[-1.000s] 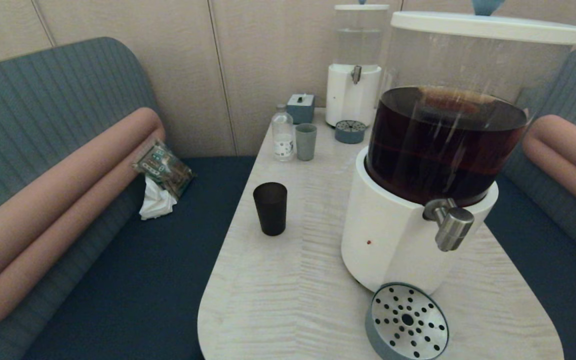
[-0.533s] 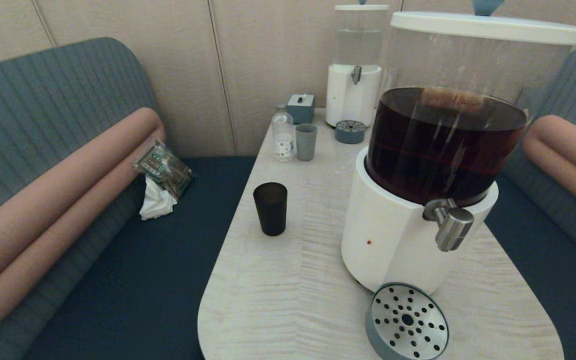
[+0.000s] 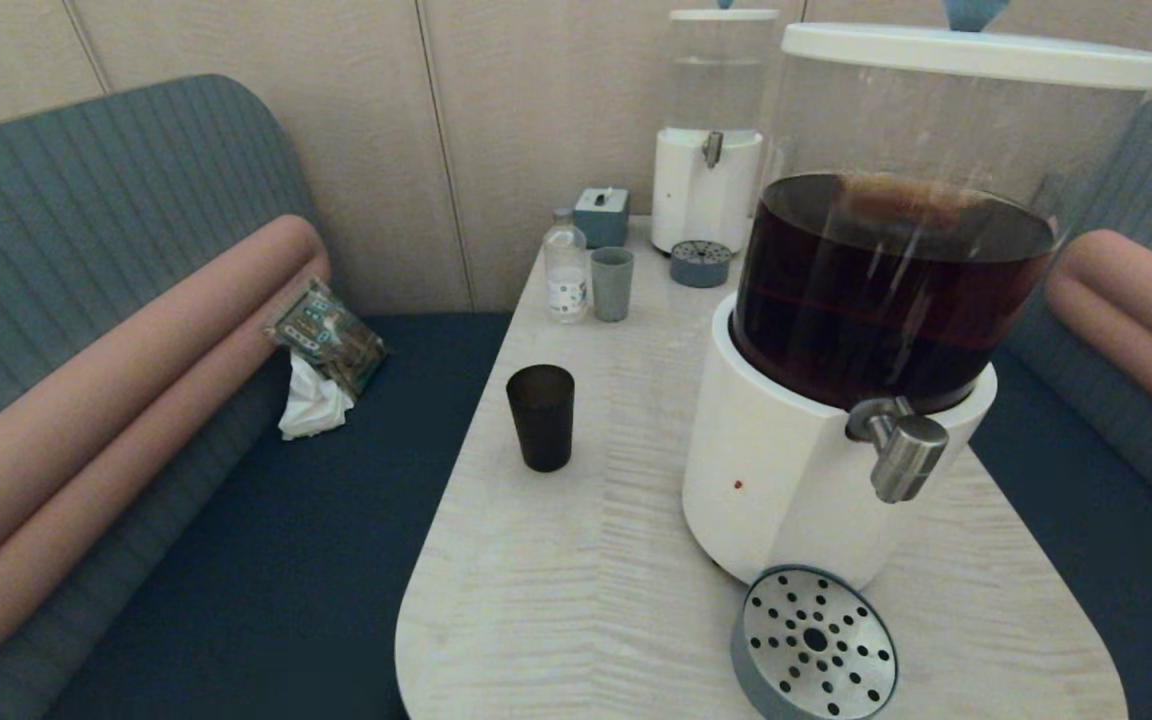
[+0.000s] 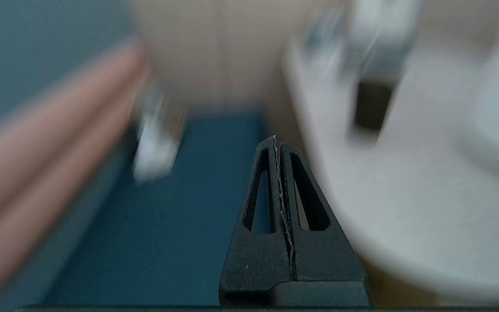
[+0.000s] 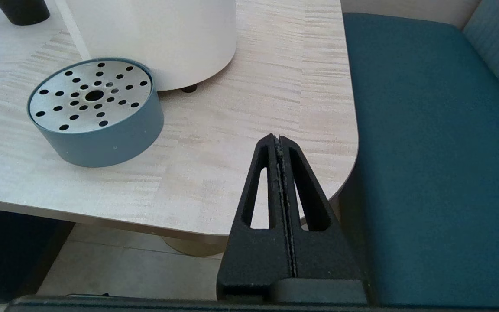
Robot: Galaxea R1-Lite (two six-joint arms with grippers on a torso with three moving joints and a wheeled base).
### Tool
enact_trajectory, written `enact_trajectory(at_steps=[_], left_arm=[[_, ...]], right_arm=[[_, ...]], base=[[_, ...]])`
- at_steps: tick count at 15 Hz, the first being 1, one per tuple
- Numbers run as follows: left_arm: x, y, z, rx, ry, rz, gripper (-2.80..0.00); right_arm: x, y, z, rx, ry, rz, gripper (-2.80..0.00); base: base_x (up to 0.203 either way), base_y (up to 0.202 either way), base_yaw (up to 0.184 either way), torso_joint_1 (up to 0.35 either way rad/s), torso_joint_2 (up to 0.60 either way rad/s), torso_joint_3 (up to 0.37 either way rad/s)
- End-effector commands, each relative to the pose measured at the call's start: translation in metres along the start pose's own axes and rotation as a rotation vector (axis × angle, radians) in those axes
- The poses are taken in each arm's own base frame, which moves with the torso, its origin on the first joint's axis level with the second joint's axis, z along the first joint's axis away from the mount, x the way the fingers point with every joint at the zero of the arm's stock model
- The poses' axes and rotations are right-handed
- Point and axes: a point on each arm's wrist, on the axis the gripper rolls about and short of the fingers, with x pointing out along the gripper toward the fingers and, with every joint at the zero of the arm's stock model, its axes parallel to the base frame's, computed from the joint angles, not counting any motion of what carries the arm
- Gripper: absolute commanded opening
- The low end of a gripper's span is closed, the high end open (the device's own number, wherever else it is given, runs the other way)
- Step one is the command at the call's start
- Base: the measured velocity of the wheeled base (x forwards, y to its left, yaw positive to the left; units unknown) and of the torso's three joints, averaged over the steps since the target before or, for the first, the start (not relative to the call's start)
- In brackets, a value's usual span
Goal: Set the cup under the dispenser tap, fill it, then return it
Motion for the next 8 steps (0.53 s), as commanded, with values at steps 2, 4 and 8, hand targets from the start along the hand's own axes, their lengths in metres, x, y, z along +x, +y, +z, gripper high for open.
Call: enact_trajectory(at_steps=[2,4,8], left_arm=[[-0.0019,0.0005,-0.0209,0.014,0.202,0.042,-2.80],[-0.0019,0.0005,-0.0205,0.014,0.200,0.043,-2.80],[-0.0016,0.0004,-0.0204,0.020,0.196,0.038,-2.80]], right_arm=[[0.0000,0.0000,-0.0002,0.000,0.001,0.001,-2.80],[0.0000,0.0000,0.0001,0.000,-0.001,0.001,-2.80],[0.0000,0.0000,0.0001,0.000,-0.001,0.001,-2.80]], base=[[0.000,0.000,0.000,0.000,0.00,0.000],[0.000,0.000,0.000,0.000,0.00,0.000],[0.000,0.000,0.000,0.000,0.00,0.000]])
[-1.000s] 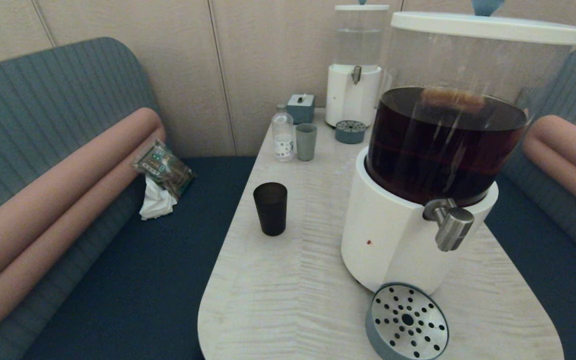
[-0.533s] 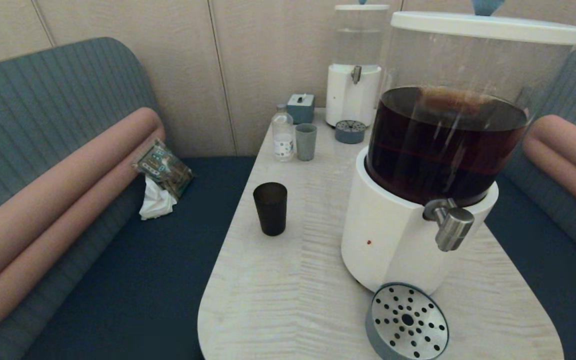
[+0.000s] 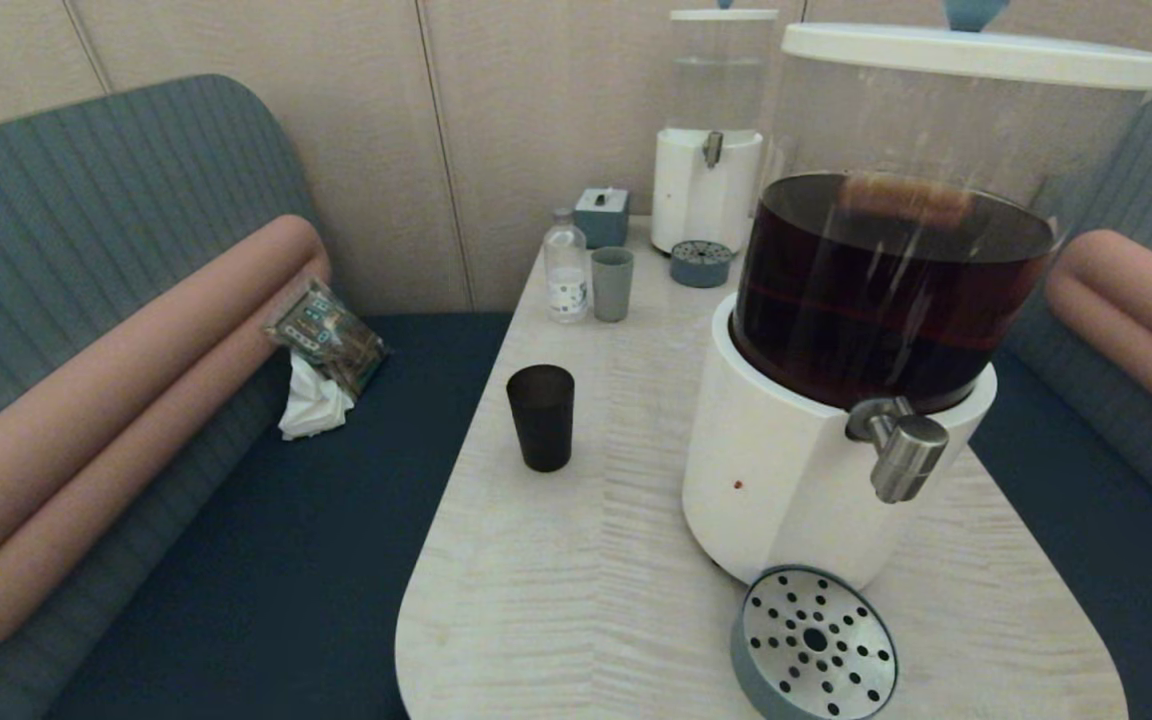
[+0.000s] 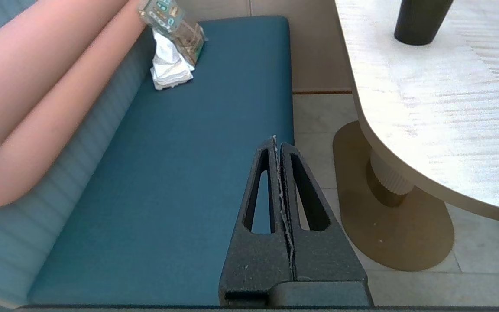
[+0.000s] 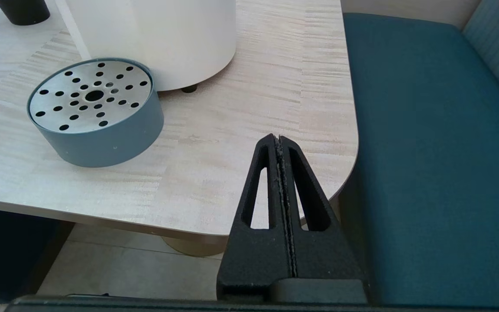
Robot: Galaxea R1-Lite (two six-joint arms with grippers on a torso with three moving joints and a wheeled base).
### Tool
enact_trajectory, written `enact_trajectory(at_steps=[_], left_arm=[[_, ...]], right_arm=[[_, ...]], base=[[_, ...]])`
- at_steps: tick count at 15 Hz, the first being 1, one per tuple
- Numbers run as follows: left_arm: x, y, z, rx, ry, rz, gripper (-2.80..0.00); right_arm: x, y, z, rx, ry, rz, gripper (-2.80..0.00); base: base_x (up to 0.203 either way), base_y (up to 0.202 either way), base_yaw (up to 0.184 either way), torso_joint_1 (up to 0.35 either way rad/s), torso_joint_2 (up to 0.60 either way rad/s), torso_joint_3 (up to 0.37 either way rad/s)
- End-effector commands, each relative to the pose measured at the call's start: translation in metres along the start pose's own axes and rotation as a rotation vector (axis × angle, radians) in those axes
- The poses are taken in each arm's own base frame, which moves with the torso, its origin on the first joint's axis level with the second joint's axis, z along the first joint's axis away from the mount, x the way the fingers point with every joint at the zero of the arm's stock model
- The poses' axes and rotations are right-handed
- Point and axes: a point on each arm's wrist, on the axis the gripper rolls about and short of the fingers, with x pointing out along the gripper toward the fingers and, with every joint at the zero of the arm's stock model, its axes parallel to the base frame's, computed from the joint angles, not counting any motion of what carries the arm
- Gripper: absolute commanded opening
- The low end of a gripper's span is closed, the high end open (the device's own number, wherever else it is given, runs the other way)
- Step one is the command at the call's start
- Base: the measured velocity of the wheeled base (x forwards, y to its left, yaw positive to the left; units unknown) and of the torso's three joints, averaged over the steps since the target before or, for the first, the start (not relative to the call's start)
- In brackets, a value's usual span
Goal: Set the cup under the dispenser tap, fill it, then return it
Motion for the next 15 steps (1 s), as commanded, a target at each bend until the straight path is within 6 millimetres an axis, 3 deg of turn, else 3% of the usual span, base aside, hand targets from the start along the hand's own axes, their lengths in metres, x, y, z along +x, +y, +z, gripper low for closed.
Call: enact_trajectory(at_steps=[1,15], left_arm=[[0.0003,-0.0001,-0.0005,-0.003,0.003,-0.002,-2.80],[0.0003,0.0000,-0.0006,-0.014,0.004,0.003,-2.80]], right_arm=[[0.0000,0.0000,0.0001,0.000,-0.001,0.000,-2.80],[0.0000,0.0000,0.0000,0.000,0.002,-0.001,-2.80]], base=[[0.000,0.000,0.000,0.000,0.00,0.000],[0.000,0.000,0.000,0.000,0.00,0.000]])
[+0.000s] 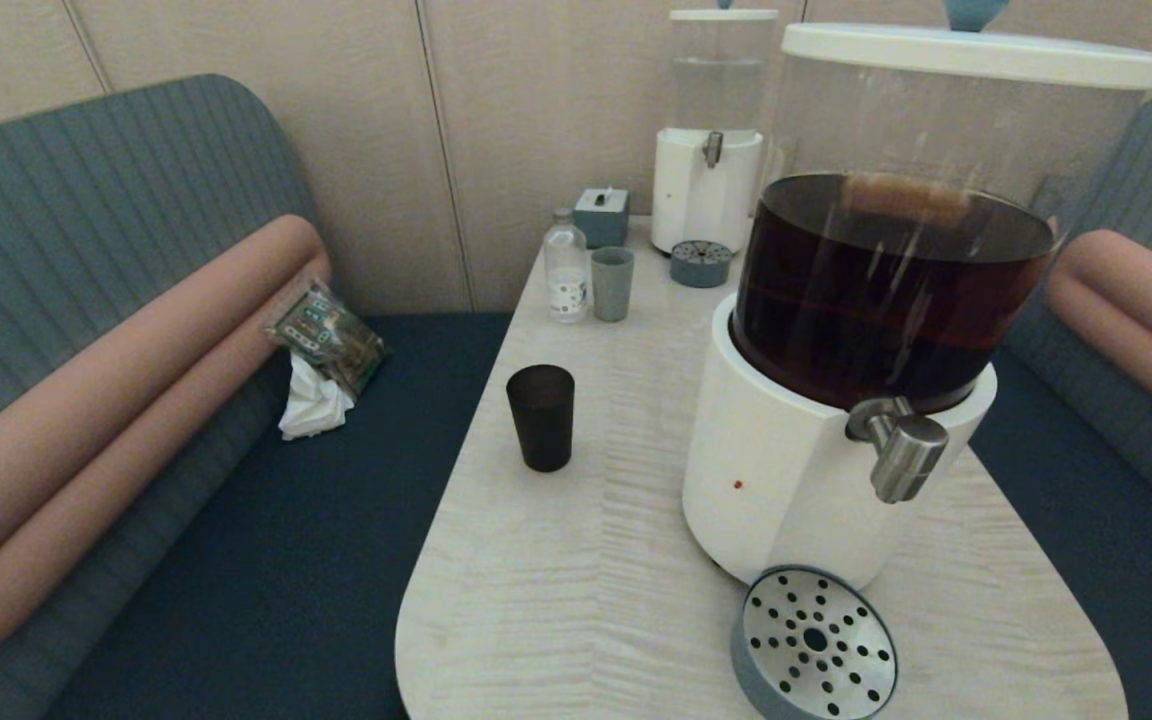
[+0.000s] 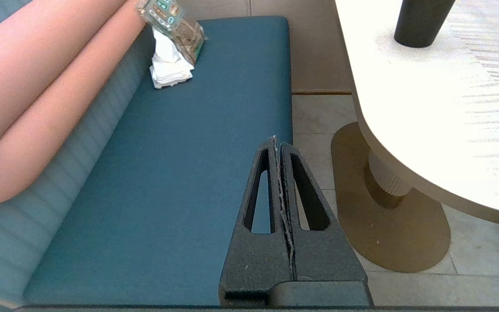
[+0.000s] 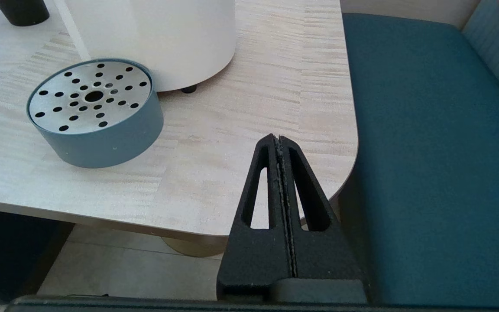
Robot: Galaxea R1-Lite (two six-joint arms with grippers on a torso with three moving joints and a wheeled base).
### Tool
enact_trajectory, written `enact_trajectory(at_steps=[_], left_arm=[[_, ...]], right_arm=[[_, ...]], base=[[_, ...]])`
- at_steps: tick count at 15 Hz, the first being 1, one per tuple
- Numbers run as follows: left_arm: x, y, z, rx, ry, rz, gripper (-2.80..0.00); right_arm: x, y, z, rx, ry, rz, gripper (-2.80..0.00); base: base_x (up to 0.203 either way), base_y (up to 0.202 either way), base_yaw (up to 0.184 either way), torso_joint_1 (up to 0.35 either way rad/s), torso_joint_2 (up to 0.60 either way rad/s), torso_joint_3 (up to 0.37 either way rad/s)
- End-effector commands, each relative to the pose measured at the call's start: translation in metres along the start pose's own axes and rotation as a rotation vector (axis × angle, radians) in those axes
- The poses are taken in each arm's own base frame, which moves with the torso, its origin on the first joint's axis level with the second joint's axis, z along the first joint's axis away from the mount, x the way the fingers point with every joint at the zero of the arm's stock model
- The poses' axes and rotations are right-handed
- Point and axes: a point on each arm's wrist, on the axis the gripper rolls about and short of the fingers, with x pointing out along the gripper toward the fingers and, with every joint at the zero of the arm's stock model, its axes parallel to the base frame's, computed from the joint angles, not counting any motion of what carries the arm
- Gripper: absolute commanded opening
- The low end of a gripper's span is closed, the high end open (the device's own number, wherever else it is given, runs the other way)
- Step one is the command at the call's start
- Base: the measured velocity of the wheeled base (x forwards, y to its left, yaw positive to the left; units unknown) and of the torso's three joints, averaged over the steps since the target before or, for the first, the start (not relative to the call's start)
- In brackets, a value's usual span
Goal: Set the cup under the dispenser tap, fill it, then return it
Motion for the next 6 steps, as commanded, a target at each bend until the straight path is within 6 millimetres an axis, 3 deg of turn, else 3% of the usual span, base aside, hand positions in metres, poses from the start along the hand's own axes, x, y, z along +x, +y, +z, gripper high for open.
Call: enact_trajectory(at_steps=[1,6], left_arm=[[0.0003,0.0000,-0.0004,0.000,0.004,0.000,-2.80],[0.0003,0.0000,-0.0003,0.000,0.003,0.001,-2.80]], right_arm=[[0.0000,-0.0001,0.0001,0.000,0.003,-0.005,-2.80],[-0.0001,-0.0002,0.0002,0.011,0.000,-0.007,-2.80]], base=[[0.000,0.000,0.000,0.000,0.00,0.000],[0.000,0.000,0.000,0.000,0.00,0.000]])
